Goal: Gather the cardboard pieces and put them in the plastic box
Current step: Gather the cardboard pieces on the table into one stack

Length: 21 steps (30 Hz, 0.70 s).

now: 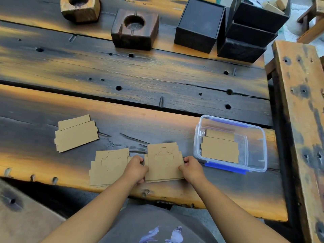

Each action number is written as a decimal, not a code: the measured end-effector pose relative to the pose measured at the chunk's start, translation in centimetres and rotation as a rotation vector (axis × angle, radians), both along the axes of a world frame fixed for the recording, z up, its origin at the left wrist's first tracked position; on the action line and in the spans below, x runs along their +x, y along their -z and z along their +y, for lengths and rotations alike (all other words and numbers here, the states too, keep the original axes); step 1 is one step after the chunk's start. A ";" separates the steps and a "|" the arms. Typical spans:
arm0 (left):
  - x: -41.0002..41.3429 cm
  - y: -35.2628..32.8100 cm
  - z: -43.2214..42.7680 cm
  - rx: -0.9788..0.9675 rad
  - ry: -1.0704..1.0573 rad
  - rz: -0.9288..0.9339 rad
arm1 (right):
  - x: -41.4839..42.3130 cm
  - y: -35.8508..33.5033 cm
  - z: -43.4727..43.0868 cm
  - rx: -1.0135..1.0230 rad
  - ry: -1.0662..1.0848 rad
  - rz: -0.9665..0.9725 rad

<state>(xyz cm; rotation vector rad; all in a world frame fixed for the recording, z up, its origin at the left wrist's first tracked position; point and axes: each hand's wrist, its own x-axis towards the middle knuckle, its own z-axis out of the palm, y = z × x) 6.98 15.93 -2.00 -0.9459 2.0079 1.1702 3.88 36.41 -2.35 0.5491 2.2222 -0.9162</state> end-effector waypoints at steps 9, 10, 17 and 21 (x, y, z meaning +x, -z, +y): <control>1.2 0.2 -0.3 -0.014 -0.020 0.088 | 0.2 -0.3 0.5 -0.020 0.034 -0.016; 1.4 0.1 -0.4 -0.010 -0.017 0.100 | 0.3 -0.5 0.5 -0.025 0.035 -0.005; 3.6 -1.2 -1.9 0.001 -0.088 0.213 | 1.0 -1.9 -1.0 -0.071 -0.043 0.055; 5.5 -2.0 -3.3 -0.027 -0.145 0.212 | 1.6 -2.2 -2.7 -0.131 -0.089 0.048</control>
